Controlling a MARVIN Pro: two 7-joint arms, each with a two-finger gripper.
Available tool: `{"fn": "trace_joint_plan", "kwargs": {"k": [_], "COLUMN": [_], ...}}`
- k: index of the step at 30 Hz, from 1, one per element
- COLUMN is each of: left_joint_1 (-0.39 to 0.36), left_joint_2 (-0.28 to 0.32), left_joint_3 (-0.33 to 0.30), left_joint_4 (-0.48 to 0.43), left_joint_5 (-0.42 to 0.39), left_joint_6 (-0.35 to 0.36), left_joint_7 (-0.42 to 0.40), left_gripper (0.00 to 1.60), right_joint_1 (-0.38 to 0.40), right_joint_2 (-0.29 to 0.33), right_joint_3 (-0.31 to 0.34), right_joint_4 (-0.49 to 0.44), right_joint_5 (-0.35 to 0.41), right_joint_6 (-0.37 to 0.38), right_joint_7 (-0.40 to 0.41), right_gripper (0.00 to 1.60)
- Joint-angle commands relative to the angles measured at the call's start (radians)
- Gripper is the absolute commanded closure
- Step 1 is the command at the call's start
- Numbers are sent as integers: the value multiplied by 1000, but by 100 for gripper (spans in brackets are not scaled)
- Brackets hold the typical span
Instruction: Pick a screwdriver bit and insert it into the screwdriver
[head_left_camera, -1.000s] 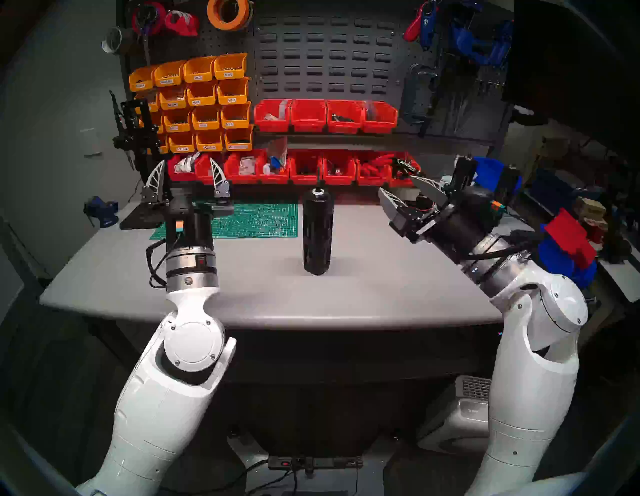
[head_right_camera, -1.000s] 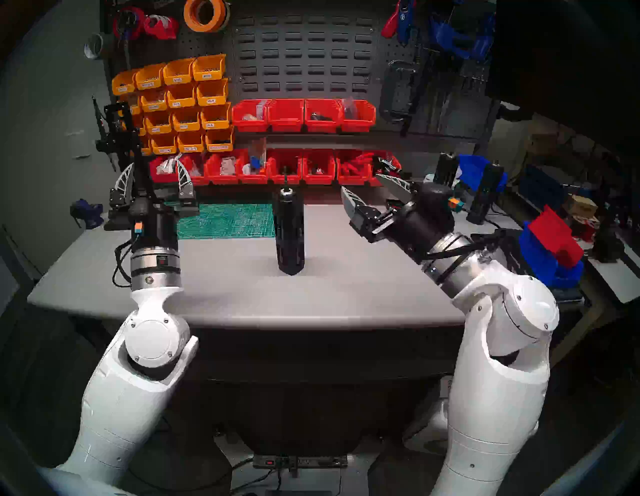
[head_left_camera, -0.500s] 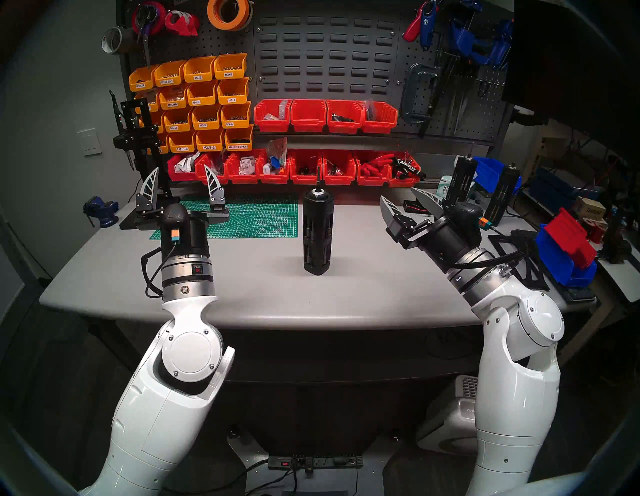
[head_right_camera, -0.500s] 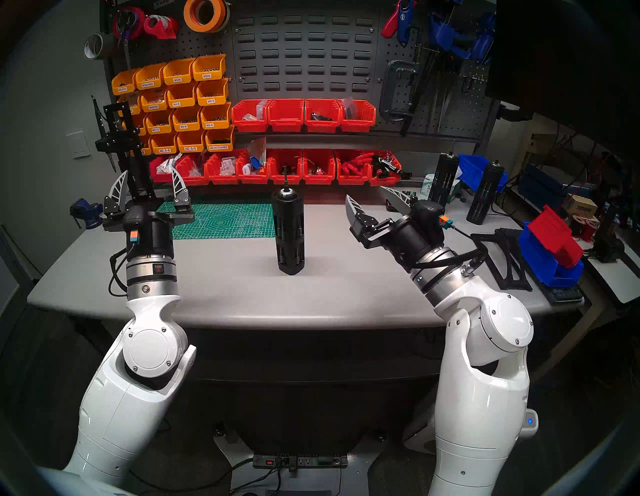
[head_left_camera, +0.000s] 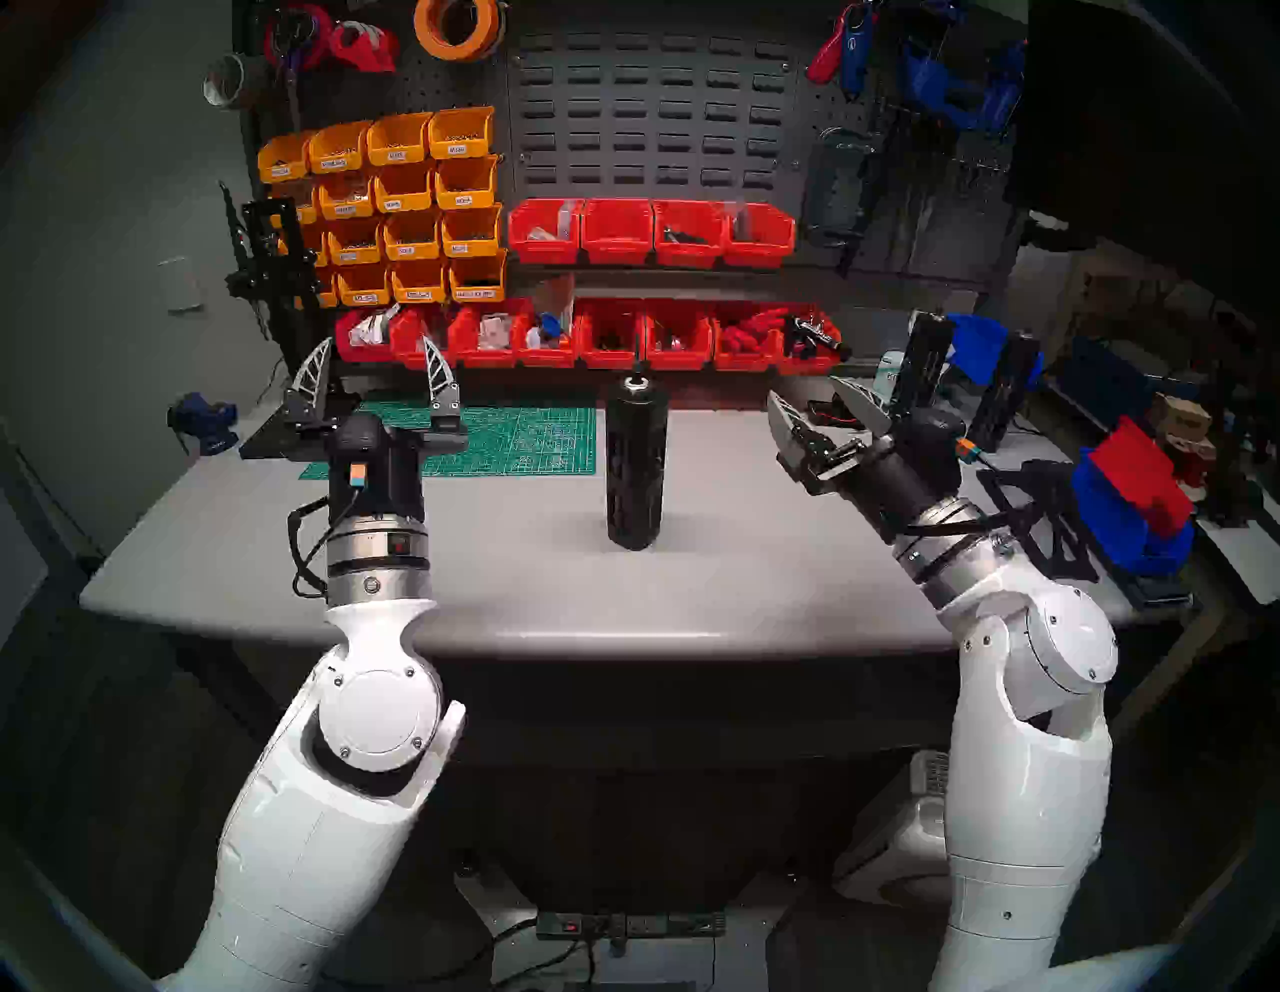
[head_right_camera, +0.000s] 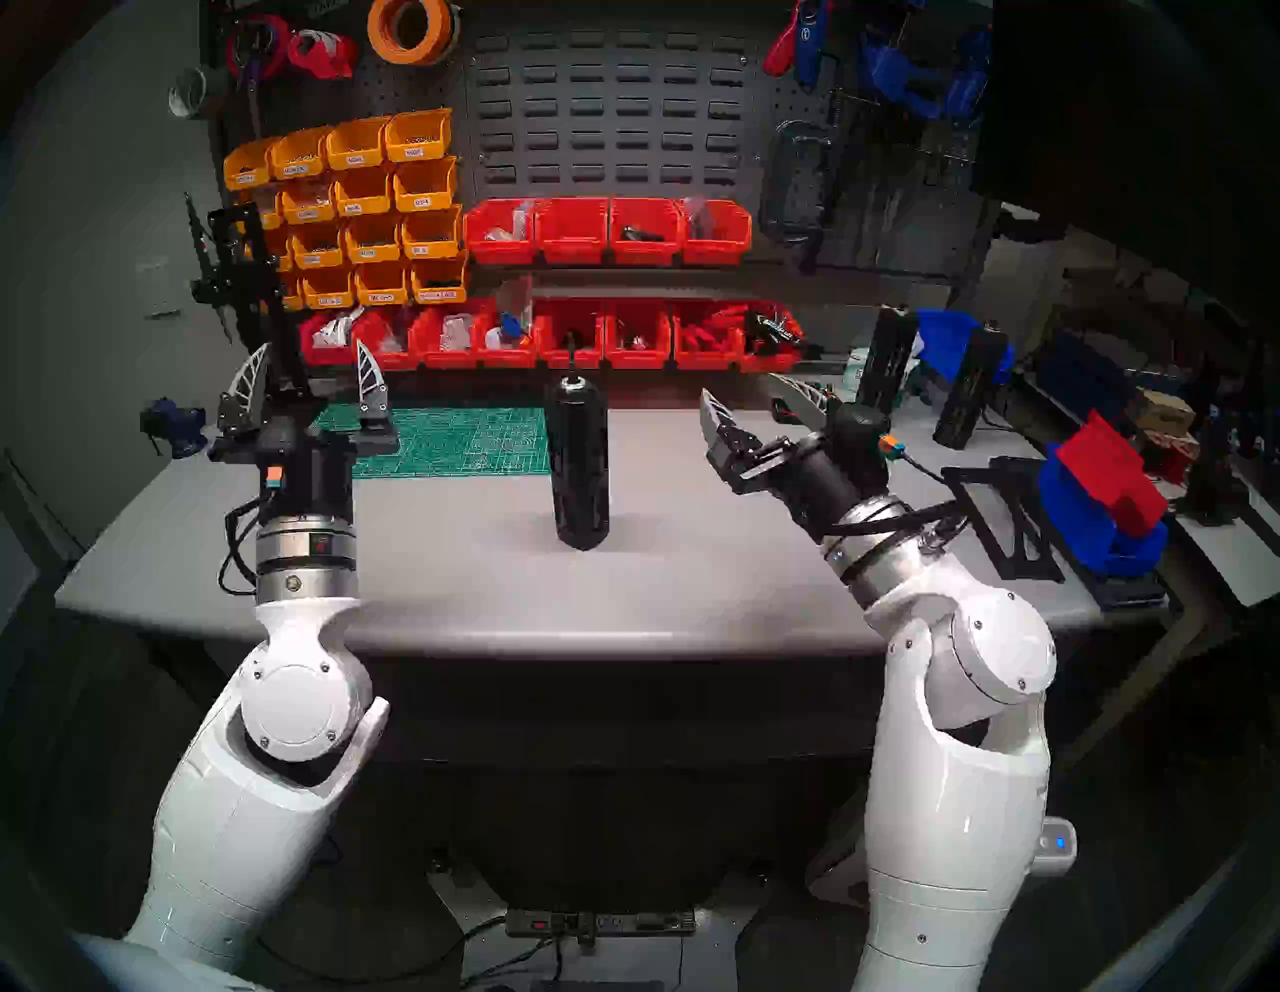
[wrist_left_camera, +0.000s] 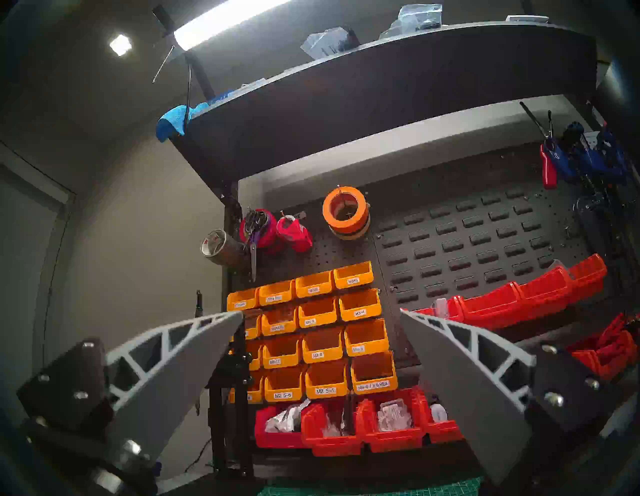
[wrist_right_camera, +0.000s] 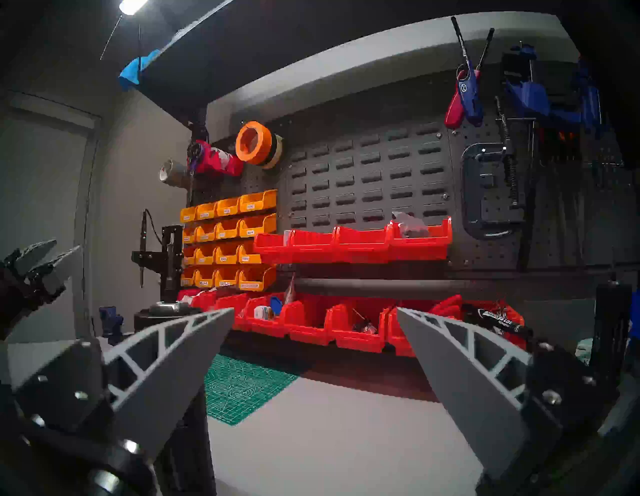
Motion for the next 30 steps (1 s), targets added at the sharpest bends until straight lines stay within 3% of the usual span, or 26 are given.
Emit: {"fn": "trace_joint_plan", "kwargs": {"k": [1,30], "left_joint_1": [-17,-15], "left_joint_2": [-5,-14], "left_joint_3": [0,-4], "left_joint_4": [-32,-33], "left_joint_5": [-3,-1], "left_joint_6": [-5,-5], "left_joint_7": [1,-7], "left_gripper": [0,0], "right_joint_1": [33,34], "right_joint_2": [4,3], "right_joint_3": [-1,-1], "right_joint_4": [-22,-20], "right_joint_5": [15,16], "right_joint_6": [-21,-24], "right_joint_7": [1,2], "right_gripper": [0,0]}}
